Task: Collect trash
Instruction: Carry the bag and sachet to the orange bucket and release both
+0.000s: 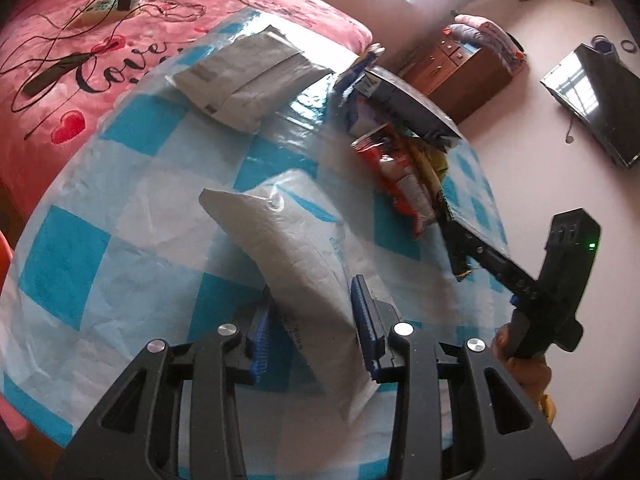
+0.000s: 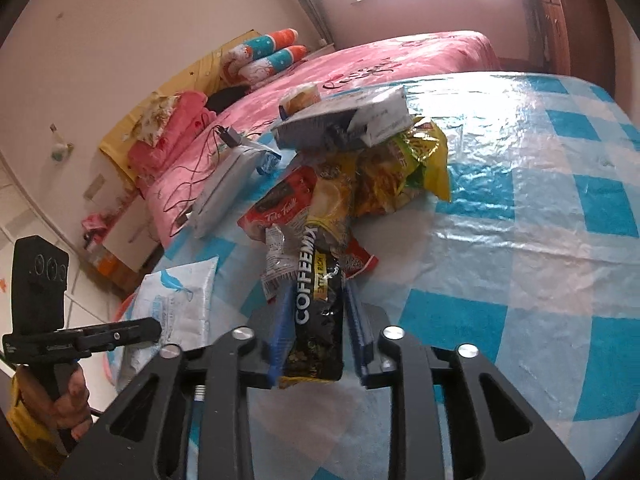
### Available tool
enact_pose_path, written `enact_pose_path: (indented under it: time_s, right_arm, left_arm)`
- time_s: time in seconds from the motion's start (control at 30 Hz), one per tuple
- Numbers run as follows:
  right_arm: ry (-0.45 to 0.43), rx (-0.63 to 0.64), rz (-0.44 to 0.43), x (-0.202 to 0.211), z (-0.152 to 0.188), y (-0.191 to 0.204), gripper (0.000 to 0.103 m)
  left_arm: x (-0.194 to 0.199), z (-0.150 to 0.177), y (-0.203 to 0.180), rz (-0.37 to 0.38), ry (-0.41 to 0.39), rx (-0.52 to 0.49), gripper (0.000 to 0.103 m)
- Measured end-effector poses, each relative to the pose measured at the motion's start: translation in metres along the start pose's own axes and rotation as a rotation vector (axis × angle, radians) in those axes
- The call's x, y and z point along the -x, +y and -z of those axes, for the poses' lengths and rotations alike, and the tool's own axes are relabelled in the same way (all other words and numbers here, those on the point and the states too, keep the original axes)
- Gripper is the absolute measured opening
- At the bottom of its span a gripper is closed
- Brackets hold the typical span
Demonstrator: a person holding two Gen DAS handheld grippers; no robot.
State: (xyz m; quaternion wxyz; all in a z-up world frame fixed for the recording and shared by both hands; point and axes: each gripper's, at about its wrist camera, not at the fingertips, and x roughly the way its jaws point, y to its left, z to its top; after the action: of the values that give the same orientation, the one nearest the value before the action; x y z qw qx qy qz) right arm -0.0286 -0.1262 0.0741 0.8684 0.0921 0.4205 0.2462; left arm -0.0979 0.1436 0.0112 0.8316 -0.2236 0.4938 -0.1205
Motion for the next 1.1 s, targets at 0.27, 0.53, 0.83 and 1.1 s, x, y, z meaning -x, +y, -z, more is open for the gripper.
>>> enact_pose_path:
  time_s: [0.27, 0.53, 0.83, 1.1]
  right_arm:
    - [0.009, -0.026, 0.055, -0.019, -0.013, -0.002, 0.054]
    - [0.021, -0.016, 0.133, -0.03, -0.019, 0.0, 0.034]
    - [-0.027, -0.035, 0.159, -0.013, -0.013, 0.0, 0.027]
    - [-0.067, -0.051, 0.119, 0.013, -0.01, 0.012, 0.027]
  left_arm:
    - [-0.007, -0.006, -0.012, -0.072, -0.063, -0.095, 0.059]
    - [-0.011, -0.007, -0.014, -0.075, -0.084, -0.087, 0.043]
    - [-0.001, -0.004, 0.002, 0.003, -0.121, -0.016, 0.033]
    - [0.016, -0.004, 0.013, 0.075, -0.167, 0.017, 0.032]
